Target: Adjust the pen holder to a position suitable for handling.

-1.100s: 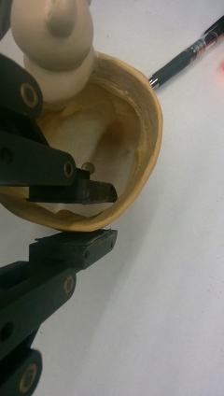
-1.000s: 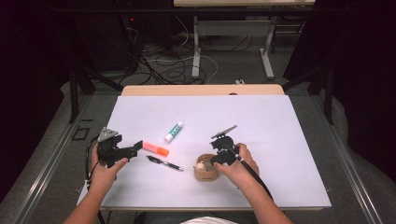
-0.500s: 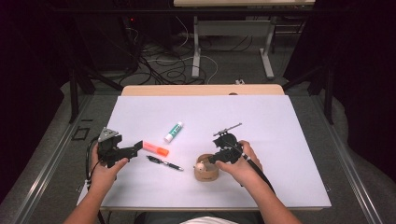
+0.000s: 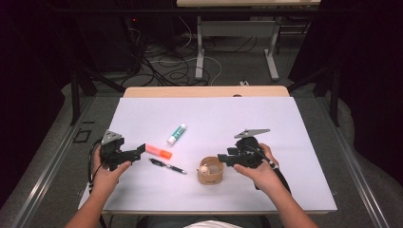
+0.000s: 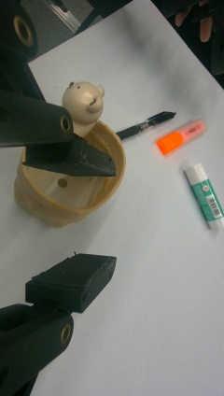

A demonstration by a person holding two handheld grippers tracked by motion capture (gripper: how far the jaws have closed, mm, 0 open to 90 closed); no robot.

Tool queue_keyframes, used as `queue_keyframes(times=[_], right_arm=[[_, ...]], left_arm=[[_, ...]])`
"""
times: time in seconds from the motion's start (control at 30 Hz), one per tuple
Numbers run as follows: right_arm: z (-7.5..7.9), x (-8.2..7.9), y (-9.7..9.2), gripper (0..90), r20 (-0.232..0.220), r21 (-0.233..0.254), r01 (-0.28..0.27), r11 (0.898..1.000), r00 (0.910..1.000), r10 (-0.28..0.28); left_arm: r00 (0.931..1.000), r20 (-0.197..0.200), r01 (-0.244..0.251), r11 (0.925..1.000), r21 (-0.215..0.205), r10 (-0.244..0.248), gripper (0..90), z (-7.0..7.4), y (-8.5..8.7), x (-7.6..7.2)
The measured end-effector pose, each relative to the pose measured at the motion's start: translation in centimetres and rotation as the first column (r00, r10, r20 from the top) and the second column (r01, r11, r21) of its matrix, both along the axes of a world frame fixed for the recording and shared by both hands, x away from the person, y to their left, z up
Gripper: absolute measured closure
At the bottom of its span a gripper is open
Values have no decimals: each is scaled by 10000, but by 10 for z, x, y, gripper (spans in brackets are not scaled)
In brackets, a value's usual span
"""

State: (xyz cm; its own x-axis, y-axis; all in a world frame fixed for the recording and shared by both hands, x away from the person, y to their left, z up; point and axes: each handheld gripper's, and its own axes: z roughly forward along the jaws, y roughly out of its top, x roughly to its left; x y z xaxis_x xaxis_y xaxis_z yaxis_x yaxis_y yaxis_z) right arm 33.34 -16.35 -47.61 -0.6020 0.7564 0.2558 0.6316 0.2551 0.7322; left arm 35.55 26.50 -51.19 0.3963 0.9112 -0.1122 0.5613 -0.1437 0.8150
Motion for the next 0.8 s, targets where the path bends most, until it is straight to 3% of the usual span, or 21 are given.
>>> queue_keyframes(times=[0.1,0.23,0.37,0.5,0.57,0.7,0.8], right_arm=[[-4,0,-20,444,207,-40,108,9999,9997,-107],[-8,-2,-32,425,265,-47,180,9998,9995,-179],[-16,-2,-48,351,506,-36,334,9994,9982,-332],[-25,2,-60,293,898,62,917,9958,9917,-919],[-30,4,-67,290,1258,-151,1284,9916,9841,-1255],[-41,7,-77,284,1074,182,1875,9821,9762,-1884],[-44,7,-78,284,1126,45,1948,9808,9745,-1941]], left_arm=[[10000,26,28,9999,138,-29,63,-1,-1,1],[10000,-21,44,9994,339,-43,63,-2,-1,1],[9998,-177,123,9986,523,-114,63,-5,-1,3],[9996,-236,197,9971,733,-180,63,-8,-1,4],[9993,-213,312,9944,1015,-291,63,-9,-2,5],[9980,-105,638,9840,1666,-629,64,-11,-4,5],[9959,-74,898,9766,1952,-901,63,-11,-6,5]])
